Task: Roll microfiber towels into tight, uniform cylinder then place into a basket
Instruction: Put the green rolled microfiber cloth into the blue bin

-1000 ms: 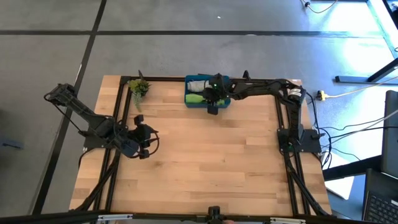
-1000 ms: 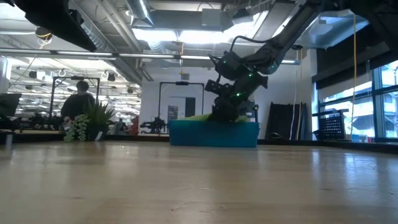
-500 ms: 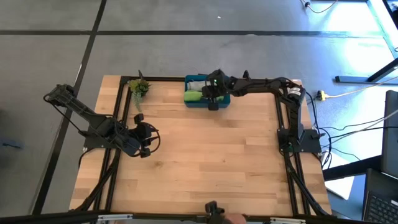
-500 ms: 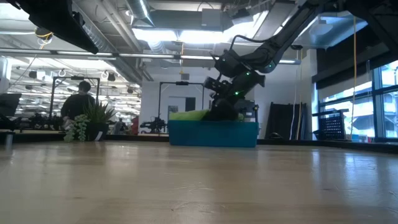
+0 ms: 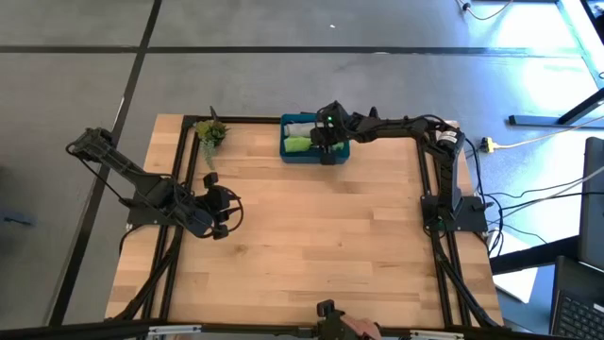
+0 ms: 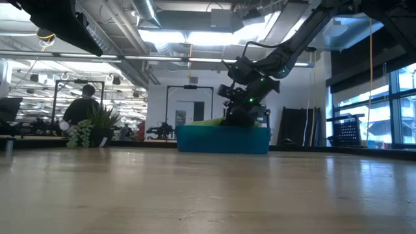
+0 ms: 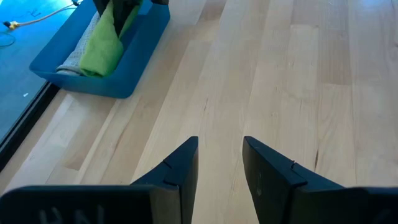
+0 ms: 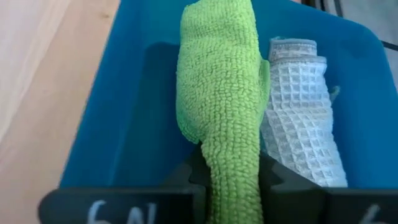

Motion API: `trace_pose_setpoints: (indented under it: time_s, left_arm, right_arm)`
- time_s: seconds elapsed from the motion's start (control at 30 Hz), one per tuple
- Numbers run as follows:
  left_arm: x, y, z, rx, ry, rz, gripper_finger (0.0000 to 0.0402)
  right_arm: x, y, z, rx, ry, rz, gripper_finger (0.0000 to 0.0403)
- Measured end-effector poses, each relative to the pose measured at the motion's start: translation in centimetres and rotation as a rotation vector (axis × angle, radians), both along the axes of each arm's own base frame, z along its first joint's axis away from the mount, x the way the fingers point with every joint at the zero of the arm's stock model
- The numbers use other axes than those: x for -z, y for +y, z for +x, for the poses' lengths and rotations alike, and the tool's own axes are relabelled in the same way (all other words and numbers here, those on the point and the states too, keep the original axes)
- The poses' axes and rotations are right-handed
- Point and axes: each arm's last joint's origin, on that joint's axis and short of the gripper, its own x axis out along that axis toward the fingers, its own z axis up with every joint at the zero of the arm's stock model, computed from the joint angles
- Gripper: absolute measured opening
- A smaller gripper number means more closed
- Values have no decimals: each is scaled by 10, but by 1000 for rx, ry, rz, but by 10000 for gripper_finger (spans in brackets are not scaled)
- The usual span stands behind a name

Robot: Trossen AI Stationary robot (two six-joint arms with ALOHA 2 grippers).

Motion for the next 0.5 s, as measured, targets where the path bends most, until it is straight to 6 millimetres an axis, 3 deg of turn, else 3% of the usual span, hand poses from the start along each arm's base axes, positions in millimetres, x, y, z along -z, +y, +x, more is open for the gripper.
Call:
trace_pose_setpoints:
  time_s: [0.5]
  left_arm:
    - [0,0,0,0,0,-1,116]
  right_arm:
    - [-1,0,0,-3,-8,-3,175]
